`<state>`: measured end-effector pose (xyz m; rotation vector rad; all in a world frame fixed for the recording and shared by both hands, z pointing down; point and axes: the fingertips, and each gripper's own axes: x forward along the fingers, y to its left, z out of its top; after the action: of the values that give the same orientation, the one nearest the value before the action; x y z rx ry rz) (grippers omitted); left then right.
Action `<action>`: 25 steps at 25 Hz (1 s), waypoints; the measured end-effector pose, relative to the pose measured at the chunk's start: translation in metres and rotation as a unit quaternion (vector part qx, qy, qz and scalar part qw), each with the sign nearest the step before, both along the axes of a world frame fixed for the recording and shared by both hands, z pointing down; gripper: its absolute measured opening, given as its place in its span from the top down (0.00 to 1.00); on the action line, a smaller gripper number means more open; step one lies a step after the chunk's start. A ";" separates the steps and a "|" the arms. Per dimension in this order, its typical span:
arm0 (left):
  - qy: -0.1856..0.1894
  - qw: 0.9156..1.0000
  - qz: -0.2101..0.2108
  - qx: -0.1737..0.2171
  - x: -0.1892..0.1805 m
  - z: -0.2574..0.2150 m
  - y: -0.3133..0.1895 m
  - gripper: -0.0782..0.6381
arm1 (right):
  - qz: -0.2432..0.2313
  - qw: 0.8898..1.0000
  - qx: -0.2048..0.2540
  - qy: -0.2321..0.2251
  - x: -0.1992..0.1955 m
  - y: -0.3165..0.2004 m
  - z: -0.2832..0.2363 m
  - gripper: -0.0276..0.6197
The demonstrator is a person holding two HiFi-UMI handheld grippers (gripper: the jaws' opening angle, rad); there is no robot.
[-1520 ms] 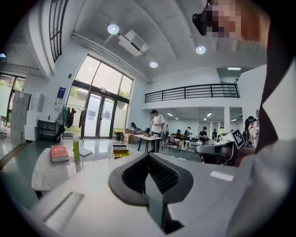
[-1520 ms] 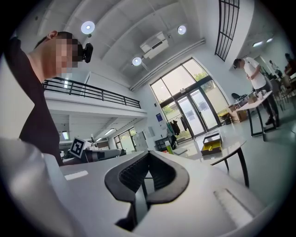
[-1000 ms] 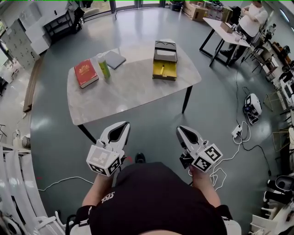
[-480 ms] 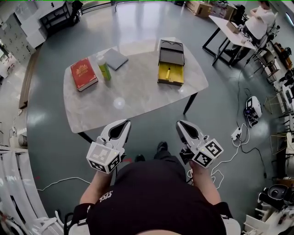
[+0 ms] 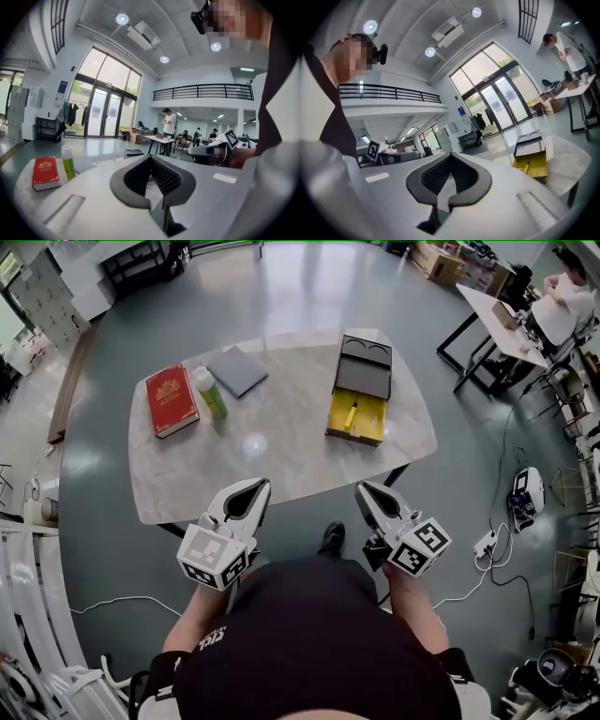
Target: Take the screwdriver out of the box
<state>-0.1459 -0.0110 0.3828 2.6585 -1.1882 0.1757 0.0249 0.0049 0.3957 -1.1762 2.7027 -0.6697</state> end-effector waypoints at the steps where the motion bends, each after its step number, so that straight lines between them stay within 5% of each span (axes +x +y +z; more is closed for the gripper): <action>1: 0.001 1.000 0.000 0.001 0.008 -0.002 -0.008 0.89 | -0.006 1.000 -0.001 0.001 0.004 -0.011 0.000 0.94; 14: -0.005 0.999 -0.050 -0.010 0.098 -0.002 -0.095 0.89 | -0.073 0.996 -0.046 -0.014 0.083 -0.098 0.020 0.94; 20: -0.010 0.997 -0.063 -0.037 0.100 0.015 -0.112 0.89 | -0.073 0.995 -0.059 -0.039 0.089 -0.134 0.024 0.94; 25: -0.004 0.997 -0.070 -0.031 0.091 0.016 -0.137 0.89 | -0.073 0.996 -0.058 -0.012 0.082 -0.163 0.022 0.94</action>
<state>-0.0553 -0.1481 0.3992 2.5124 -1.3433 0.1965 0.1070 -0.1578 0.4173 -0.9928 2.7829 -0.8643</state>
